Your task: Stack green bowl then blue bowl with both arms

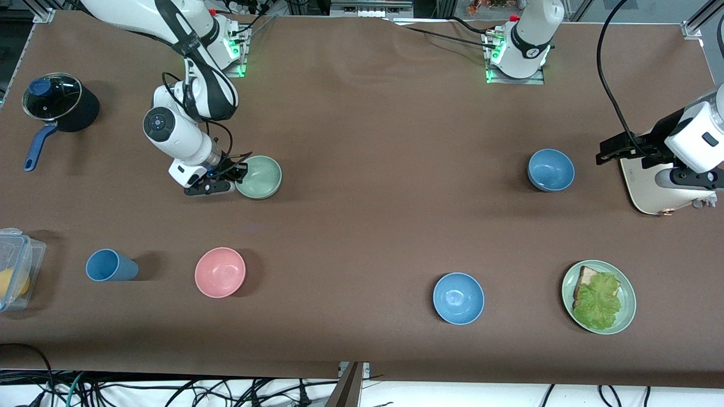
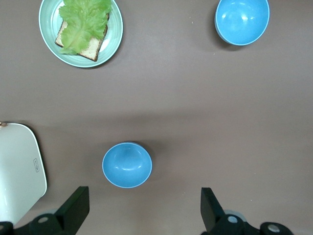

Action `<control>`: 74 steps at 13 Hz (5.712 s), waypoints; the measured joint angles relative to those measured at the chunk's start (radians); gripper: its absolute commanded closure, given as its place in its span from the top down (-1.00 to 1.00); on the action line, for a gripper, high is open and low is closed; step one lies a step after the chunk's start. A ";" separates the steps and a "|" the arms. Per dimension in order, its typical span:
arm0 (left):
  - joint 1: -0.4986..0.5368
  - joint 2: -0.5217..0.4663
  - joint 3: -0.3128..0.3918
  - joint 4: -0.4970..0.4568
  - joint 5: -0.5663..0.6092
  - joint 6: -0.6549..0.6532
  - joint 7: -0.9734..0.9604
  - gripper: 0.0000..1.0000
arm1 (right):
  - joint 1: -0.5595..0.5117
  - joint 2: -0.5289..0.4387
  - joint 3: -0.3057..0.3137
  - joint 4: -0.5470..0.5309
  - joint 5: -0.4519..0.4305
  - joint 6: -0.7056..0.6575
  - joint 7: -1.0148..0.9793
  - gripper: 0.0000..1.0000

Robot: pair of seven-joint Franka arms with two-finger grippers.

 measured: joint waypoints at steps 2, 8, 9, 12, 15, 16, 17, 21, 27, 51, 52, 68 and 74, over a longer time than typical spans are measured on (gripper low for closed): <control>0.000 0.000 0.000 0.000 0.000 0.000 0.000 1.00 | 0.056 0.020 0.009 0.112 0.000 -0.053 0.086 -1.00; 0.000 0.000 0.000 0.000 0.000 0.000 0.000 1.00 | 0.302 0.287 0.015 0.600 -0.005 -0.225 0.367 -1.00; 0.000 0.000 0.000 0.000 0.000 0.000 0.000 1.00 | 0.332 0.337 0.013 0.656 -0.016 -0.232 0.385 -1.00; 0.000 0.000 0.000 0.000 0.000 0.000 0.000 1.00 | 0.402 0.468 0.007 0.796 -0.082 -0.238 0.457 -1.00; 0.000 0.000 0.000 0.000 0.000 0.000 0.000 1.00 | 0.436 0.549 0.001 0.865 -0.116 -0.241 0.466 -1.00; 0.000 0.000 0.000 0.000 0.000 0.000 0.000 1.00 | 0.445 0.561 -0.005 0.876 -0.124 -0.241 0.466 -1.00; 0.000 0.000 0.000 0.000 0.000 0.000 0.000 1.00 | 0.455 0.562 -0.011 0.884 -0.125 -0.248 0.466 -1.00; 0.000 0.000 0.000 0.000 0.000 0.000 0.000 1.00 | 0.482 0.564 -0.029 0.888 -0.126 -0.249 0.474 0.85; 0.000 0.000 0.000 0.000 0.000 0.000 0.000 1.00 | 0.488 0.555 -0.068 0.922 -0.130 -0.269 0.476 1.00; 0.000 0.009 -0.001 0.000 0.000 0.001 0.000 1.00 | 0.025 -0.153 -0.285 0.800 0.011 -1.105 0.031 1.00; 0.000 0.009 -0.001 0.000 0.000 0.002 0.000 1.00 | 0.012 -0.159 -0.263 0.791 -0.005 -1.105 0.031 1.00; 0.058 0.072 0.191 -0.639 -0.145 0.596 0.475 1.00 | -0.015 -0.166 -0.224 0.804 -0.078 -1.095 0.031 1.00; 0.055 0.045 0.192 -0.860 -0.312 0.817 0.674 1.00 | -0.019 -0.162 -0.224 0.833 -0.085 -1.093 0.036 1.00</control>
